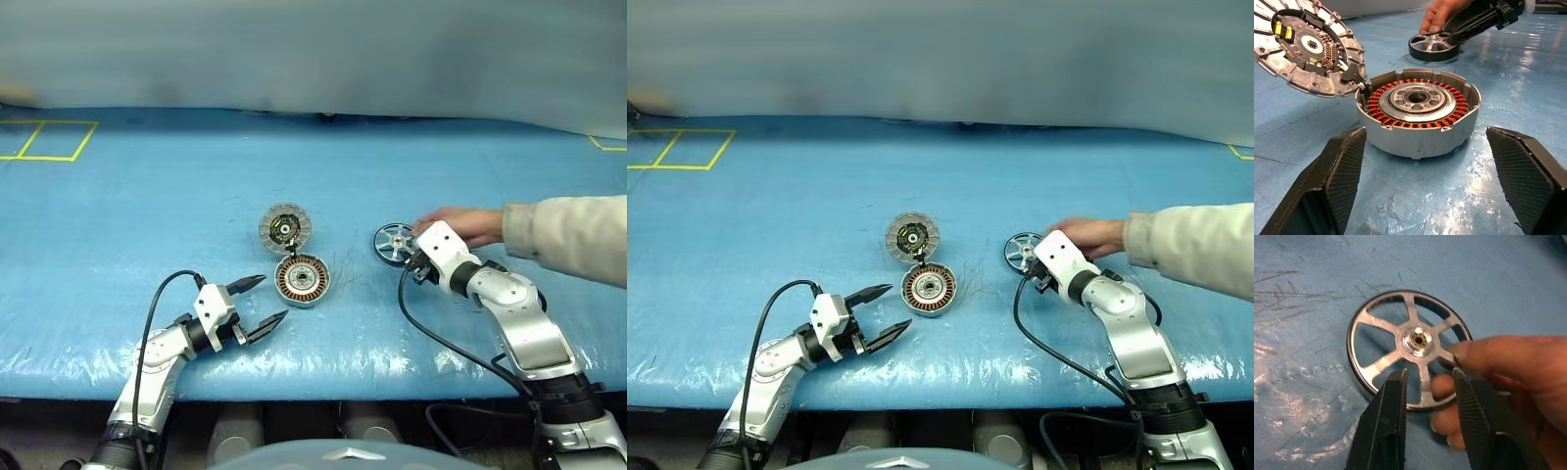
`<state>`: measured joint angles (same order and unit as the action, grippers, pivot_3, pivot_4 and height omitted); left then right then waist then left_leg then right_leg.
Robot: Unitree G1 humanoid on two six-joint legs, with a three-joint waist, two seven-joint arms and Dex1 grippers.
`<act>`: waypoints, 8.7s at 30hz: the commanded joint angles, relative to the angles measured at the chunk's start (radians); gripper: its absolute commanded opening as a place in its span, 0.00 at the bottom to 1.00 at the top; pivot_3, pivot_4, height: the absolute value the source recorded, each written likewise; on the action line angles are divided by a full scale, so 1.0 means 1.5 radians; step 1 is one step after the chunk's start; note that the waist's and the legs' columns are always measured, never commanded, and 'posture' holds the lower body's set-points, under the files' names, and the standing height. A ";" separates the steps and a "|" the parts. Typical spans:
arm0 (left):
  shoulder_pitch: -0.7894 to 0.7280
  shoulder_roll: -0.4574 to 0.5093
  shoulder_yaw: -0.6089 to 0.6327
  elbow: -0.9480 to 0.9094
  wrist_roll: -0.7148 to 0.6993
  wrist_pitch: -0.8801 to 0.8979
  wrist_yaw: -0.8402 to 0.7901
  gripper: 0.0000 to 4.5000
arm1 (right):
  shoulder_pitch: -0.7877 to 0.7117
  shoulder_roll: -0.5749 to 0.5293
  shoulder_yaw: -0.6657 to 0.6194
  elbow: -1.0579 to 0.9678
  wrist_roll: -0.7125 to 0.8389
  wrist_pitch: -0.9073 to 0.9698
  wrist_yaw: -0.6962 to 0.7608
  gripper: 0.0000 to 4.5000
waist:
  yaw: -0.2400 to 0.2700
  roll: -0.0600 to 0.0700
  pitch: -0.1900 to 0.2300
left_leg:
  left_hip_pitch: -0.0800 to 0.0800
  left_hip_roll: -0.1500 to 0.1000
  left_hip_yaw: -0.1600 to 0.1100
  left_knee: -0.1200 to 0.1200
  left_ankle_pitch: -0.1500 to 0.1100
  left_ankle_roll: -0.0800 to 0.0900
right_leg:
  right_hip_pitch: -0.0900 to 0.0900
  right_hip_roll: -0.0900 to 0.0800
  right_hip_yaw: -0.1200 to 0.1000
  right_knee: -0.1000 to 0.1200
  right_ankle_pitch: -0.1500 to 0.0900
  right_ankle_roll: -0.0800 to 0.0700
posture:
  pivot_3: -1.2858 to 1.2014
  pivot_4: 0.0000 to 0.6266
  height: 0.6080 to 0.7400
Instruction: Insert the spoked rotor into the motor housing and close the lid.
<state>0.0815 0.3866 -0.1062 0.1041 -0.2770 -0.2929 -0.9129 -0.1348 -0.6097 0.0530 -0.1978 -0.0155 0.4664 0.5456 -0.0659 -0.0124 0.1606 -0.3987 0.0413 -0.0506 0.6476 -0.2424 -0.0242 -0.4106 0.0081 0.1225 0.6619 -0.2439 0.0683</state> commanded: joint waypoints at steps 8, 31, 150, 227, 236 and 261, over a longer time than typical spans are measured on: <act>0.000 0.000 0.003 -0.013 0.002 -0.011 0.003 0.92 | -0.003 0.017 -0.025 -0.027 0.034 -0.005 0.005 0.34 | 0.000 0.000 0.000 | 0.000 0.000 0.000 0.000 0.000 0.000 | 0.000 0.000 0.000 0.000 0.000 0.000 | 0.52 0.24 1.00; 0.010 0.005 0.008 -0.019 0.007 -0.016 0.016 0.92 | -0.130 0.129 0.066 0.141 0.046 -0.084 0.026 0.34 | 0.000 0.000 0.000 | 0.000 0.000 0.000 0.000 0.000 0.000 | 0.000 0.000 0.000 0.000 0.002 0.002 | 0.52 0.24 1.00; 0.020 -0.009 0.011 -0.012 -0.005 -0.018 0.016 0.92 | -0.110 0.181 0.114 0.071 0.150 -0.160 0.177 0.12 | -0.001 0.001 0.000 | 0.001 0.001 0.000 0.000 0.000 0.000 | 0.001 0.001 0.000 0.001 0.001 0.001 | 0.52 0.24 1.00; -0.484 -0.026 -0.067 0.376 0.071 0.352 -0.426 0.00 | 0.013 0.111 0.050 -0.010 0.152 -0.138 0.089 0.13 | 0.000 0.000 0.000 | -0.001 -0.001 -0.003 0.002 0.000 0.000 | 0.001 0.001 -0.002 0.001 0.003 0.004 | 0.52 0.24 1.00; -0.442 -0.051 0.011 0.315 0.013 0.293 -0.327 0.00 | 0.004 0.164 0.078 0.006 0.171 -0.147 0.108 0.13 | 0.000 0.000 0.000 | 0.000 -0.001 -0.003 0.004 0.000 0.000 | 0.002 0.001 -0.002 0.002 0.003 0.004 | 0.52 0.24 1.00; -0.046 0.028 0.080 -0.106 -0.032 0.173 -0.130 0.00 | -0.042 0.238 0.162 0.075 0.148 -0.175 0.140 0.90 | 0.002 0.000 0.000 | 0.000 0.000 -0.002 0.003 0.000 -0.001 | 0.001 0.000 -0.001 0.002 0.001 0.001 | 0.52 0.24 1.00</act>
<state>0.0015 0.4316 0.0237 -0.0151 -0.3295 0.0024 -1.1217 -0.1851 -0.2600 0.2885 -0.0786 0.2096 0.2265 0.7446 -0.0634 -0.0119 0.1611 -0.3992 0.0415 -0.0531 0.6520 -0.2417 -0.0252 -0.4096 0.0087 0.1207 0.6650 -0.2424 0.0691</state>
